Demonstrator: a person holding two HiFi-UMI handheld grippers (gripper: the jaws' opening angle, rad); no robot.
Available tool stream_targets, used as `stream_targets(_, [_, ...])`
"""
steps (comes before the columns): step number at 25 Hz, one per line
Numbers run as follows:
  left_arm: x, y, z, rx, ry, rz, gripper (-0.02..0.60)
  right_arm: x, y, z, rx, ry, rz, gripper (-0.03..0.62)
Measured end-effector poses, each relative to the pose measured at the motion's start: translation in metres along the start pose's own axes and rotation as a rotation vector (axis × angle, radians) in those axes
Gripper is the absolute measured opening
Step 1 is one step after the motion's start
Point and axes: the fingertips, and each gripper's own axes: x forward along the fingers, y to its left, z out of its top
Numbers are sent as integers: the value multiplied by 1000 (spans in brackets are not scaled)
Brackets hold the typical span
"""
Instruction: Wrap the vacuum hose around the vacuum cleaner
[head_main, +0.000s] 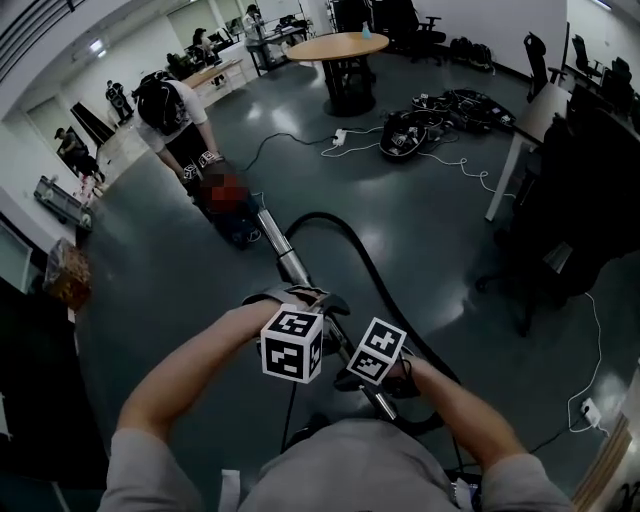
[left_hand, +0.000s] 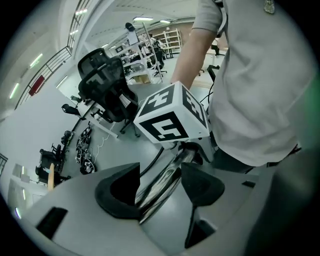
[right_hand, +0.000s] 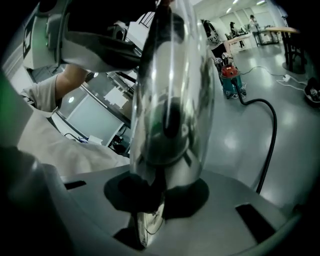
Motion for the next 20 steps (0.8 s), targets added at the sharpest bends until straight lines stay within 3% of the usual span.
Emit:
stream_targets(5, [0, 4, -13, -67, -4, -10, 265, -1, -5, 5, -7, 10, 3, 91])
stream_targets(9, [9, 8, -28, -72, -9, -17, 265, -5, -21, 10, 32, -25, -31, 83])
stream_targets(15, [35, 25, -71, 44, 27, -22, 265, -18, -61, 28, 113, -53, -132, 60])
stream_targets(20, [53, 53, -92, 92, -8, -44, 261, -33, -91, 37, 164, 23, -216, 57])
